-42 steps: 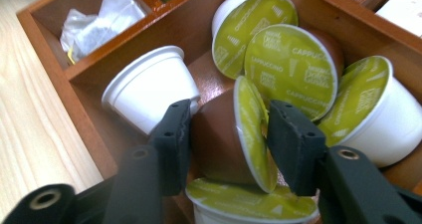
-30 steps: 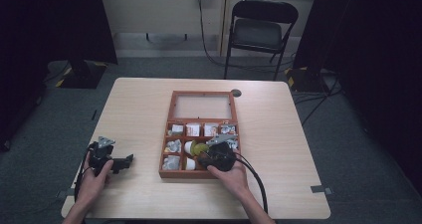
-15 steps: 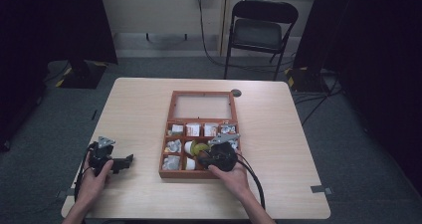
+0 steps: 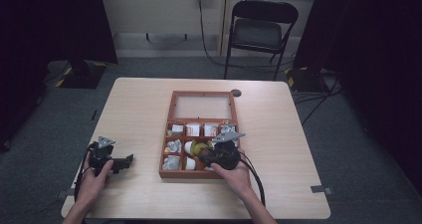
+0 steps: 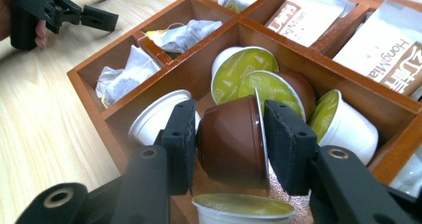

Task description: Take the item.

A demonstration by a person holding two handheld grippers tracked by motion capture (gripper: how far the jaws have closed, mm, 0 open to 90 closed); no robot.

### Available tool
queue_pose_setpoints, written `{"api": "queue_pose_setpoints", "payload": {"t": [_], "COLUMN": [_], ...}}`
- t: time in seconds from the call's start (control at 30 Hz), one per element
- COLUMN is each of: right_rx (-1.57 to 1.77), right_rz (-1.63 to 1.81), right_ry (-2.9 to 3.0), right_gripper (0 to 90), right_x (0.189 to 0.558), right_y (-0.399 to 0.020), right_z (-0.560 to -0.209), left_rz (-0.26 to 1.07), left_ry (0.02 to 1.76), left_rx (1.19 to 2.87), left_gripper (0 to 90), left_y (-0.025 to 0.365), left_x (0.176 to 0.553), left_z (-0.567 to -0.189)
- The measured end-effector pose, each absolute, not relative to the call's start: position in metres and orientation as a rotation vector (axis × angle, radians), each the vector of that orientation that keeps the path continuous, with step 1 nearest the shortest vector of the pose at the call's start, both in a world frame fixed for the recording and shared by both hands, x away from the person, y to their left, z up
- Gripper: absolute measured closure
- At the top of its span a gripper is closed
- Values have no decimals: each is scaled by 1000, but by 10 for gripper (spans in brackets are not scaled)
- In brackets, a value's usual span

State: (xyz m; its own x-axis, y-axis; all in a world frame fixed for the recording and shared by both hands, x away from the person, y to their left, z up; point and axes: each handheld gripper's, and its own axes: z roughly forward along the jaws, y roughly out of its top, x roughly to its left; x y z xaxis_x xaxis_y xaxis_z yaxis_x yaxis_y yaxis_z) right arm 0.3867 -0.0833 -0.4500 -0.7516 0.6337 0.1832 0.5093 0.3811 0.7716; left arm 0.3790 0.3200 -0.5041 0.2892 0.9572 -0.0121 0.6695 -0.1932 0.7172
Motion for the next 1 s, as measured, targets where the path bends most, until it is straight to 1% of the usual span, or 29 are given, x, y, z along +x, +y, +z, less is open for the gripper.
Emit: {"api": "queue_pose_setpoints", "payload": {"t": [0.5,0.67,1.0], "right_rx": [1023,1013,1018], "right_rz": [1324,1347,1370], "right_ry": [2471,2452,2408], "right_gripper": [575,575,576], "right_x": [385,385,387], "right_y": [-88,-95,-107], "right_z": [-442,-430,-420], "left_rz": [599,599,600], "left_ry": [1452,1461,1461], "left_rx": [1944,1936,1936], "left_gripper": [0,0,0], "left_y": [320,320,320], "left_x": [379,379,379], "left_z": [-504,-504,-504]}}
